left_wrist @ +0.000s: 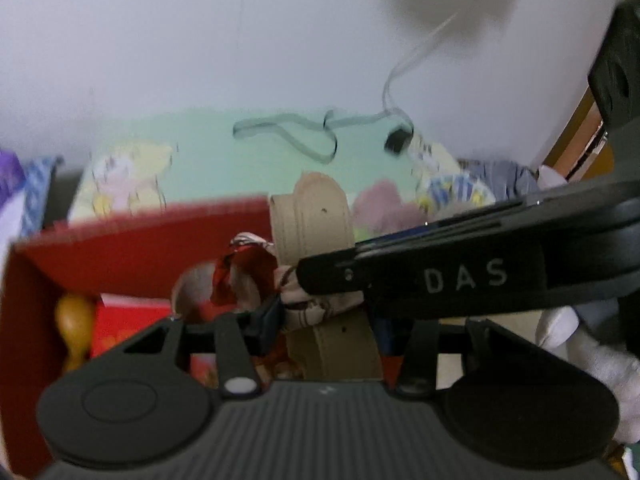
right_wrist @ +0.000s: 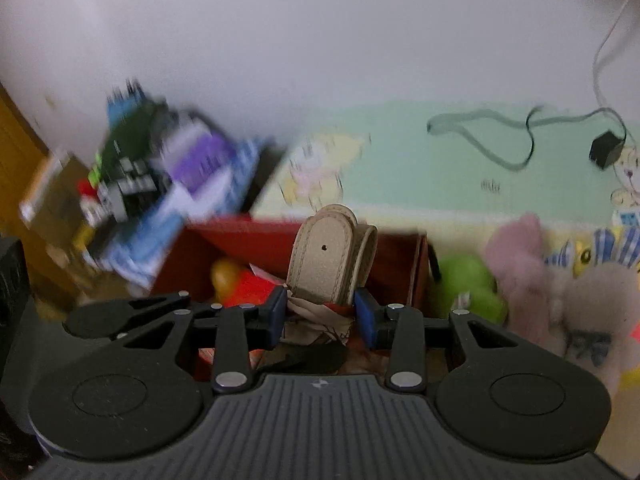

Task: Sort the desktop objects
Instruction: 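Carry the beige strap with the right gripper over the red box, then lower the strap into the box and open the right gripper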

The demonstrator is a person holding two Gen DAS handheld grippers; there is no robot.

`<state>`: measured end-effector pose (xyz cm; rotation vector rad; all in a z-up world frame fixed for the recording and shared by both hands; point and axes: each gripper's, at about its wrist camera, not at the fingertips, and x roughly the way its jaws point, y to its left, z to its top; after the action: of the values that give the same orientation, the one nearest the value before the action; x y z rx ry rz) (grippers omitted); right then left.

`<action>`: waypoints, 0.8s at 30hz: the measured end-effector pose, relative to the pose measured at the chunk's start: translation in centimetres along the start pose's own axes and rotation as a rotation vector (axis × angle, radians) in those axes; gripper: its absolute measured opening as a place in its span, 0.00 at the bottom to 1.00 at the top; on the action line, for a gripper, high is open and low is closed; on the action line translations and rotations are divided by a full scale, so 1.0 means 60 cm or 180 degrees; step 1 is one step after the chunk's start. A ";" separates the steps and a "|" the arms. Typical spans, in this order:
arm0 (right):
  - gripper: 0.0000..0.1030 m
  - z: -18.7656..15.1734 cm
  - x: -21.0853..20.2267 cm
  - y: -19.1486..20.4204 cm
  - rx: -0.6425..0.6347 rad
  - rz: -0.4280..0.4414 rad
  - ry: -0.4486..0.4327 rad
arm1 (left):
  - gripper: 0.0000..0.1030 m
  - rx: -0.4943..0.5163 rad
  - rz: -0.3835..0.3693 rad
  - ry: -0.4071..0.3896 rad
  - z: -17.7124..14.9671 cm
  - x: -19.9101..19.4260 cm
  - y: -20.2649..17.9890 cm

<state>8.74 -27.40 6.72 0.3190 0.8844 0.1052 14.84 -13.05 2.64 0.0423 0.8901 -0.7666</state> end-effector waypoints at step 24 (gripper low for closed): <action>0.24 0.000 0.121 0.018 -0.0526 -0.0595 0.0994 | 0.48 -0.0108 0.0023 0.0689 -0.034 0.090 0.032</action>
<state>13.35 -24.79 1.65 0.0640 1.2027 0.0548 16.72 -14.11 -3.03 0.1000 1.1077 -0.7491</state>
